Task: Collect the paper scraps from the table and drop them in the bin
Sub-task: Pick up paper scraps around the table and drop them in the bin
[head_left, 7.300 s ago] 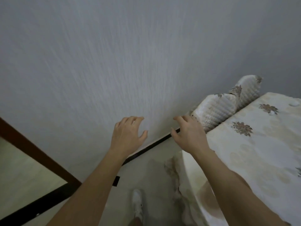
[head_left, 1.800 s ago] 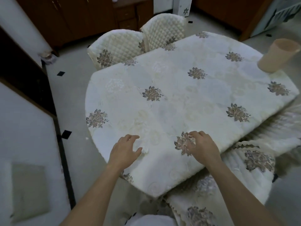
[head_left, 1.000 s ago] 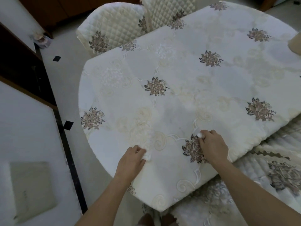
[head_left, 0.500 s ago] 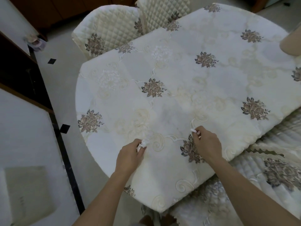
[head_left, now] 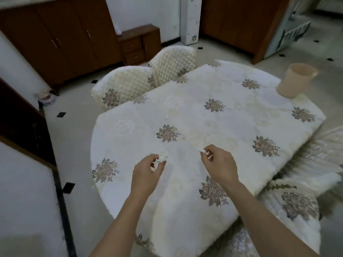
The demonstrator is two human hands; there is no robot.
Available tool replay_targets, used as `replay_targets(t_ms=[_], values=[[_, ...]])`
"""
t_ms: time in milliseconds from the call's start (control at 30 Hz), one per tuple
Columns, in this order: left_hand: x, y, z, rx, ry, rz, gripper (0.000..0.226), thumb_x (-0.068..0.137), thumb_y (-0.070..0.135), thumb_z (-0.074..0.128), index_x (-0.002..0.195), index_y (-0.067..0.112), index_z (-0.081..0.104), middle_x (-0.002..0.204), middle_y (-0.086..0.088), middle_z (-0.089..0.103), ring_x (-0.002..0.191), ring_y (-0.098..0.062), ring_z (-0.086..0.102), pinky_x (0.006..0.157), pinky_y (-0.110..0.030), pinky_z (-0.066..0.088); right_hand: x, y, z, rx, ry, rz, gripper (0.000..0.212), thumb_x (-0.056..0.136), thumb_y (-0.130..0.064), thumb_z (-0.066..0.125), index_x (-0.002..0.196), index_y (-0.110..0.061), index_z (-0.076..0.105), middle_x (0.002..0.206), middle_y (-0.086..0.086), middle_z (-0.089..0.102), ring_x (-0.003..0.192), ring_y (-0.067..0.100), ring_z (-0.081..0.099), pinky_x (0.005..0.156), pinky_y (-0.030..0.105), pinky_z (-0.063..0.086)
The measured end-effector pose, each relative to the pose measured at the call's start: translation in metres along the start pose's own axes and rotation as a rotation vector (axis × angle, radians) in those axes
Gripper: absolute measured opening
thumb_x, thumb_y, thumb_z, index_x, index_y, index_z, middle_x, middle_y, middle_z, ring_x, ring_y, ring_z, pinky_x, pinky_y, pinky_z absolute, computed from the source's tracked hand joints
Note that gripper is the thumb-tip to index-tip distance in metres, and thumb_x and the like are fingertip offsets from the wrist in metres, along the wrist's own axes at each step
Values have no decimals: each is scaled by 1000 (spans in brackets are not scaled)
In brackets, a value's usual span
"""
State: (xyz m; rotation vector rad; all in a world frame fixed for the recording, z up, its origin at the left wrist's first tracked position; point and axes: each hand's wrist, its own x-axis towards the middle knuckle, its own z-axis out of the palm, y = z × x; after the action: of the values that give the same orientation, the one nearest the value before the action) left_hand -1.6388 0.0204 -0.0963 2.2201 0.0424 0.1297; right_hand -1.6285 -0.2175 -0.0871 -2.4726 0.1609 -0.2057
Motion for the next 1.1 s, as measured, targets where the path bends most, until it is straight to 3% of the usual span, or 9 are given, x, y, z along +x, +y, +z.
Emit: replay_targets(t_ms=[200,433,767,1100], values=[[5,31,-14,-48,-9,92,10,90,28,67,85,35,61,75,13,63,75,-2,57,59,-15,39,-10,-26,-28,1,96,-18,15,93,-40,58,90,-27,65,72,-15,60,72,16,62,60,34,52],[-1,50,-11,-77,-52,172,11,90,31,67,82,24,64,72,6,63,71,-9,57,60,-23,43,-46,-31,-50,-20,166,41,12,91,-38,58,89,-28,65,72,-15,59,75,17,63,62,34,51],[-40,82,40,-147,-322,379,7,92,31,66,86,29,63,74,10,62,76,-4,55,58,-13,39,-136,7,-91,-107,352,251,14,91,-37,59,88,-25,65,64,-16,53,66,12,58,59,33,48],[-103,143,116,-192,-583,555,8,90,31,67,89,24,65,74,10,62,67,-4,56,60,-17,41,-240,65,-144,-151,555,512,13,88,-34,60,88,-23,67,73,-6,66,68,18,61,63,39,53]])
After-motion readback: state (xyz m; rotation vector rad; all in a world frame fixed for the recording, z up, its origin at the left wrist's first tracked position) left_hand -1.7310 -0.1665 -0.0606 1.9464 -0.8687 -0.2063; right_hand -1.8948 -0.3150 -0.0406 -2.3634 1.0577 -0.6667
